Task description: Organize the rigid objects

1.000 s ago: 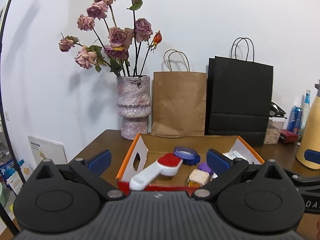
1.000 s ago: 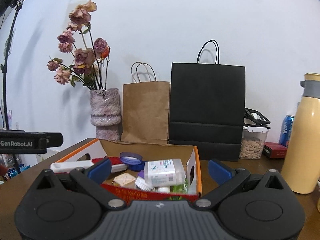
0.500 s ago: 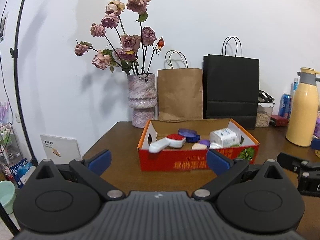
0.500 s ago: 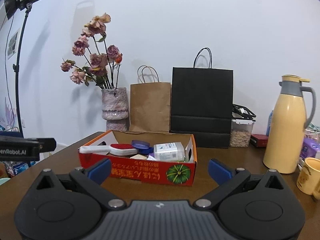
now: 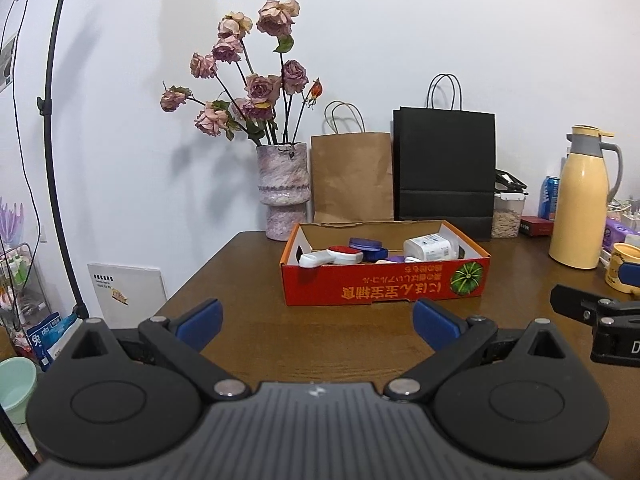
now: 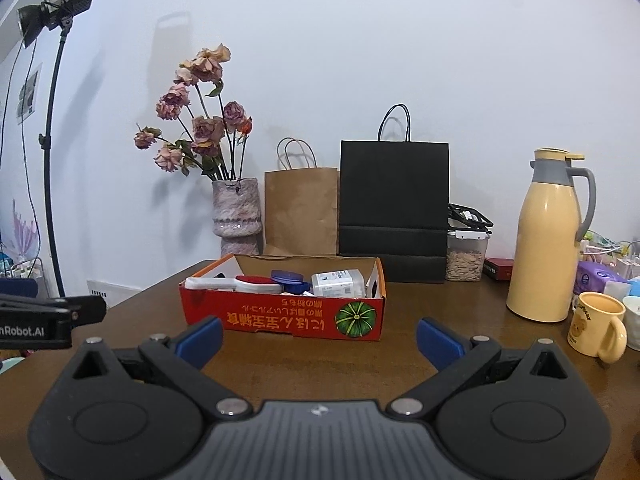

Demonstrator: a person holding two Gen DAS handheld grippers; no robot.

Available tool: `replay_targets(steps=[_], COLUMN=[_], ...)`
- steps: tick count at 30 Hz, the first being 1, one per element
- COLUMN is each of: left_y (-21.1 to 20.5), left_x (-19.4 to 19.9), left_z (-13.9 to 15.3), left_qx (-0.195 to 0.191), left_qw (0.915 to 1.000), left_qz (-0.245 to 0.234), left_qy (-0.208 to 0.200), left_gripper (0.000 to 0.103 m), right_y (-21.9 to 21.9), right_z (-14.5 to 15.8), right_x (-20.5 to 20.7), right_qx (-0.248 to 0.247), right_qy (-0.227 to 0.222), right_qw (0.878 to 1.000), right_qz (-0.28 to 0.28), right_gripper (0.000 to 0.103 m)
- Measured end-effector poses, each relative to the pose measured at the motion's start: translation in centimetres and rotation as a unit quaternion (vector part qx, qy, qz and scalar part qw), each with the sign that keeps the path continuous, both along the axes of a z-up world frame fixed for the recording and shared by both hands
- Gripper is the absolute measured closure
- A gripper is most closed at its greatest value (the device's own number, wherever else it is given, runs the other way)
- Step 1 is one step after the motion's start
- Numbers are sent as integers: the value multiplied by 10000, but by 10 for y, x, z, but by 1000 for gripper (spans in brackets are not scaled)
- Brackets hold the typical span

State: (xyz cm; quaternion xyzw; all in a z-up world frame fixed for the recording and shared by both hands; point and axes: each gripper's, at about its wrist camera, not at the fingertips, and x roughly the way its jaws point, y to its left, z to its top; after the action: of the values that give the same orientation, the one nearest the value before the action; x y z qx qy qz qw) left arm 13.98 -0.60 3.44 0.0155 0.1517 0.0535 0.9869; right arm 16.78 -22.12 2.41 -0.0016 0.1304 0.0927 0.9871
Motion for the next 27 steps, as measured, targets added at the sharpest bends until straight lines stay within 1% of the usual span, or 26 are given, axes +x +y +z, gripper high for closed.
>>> replay_targets(steps=[10, 27], left_y=[-3, -6], left_x=[-17, -25], left_z=[2, 3], left_qx=[8, 21], left_qw=[10000, 9999], left_qz=[-25, -34], left_qy=[-74, -119], left_gripper=[0, 0], right_y=[-1, 0], right_z=[2, 3], right_x=[-18, -26], right_qx=[-22, -57], right_qy=[-60, -87], right_qw=[10000, 9999], right_qz=[1, 39], right_gripper=[0, 0])
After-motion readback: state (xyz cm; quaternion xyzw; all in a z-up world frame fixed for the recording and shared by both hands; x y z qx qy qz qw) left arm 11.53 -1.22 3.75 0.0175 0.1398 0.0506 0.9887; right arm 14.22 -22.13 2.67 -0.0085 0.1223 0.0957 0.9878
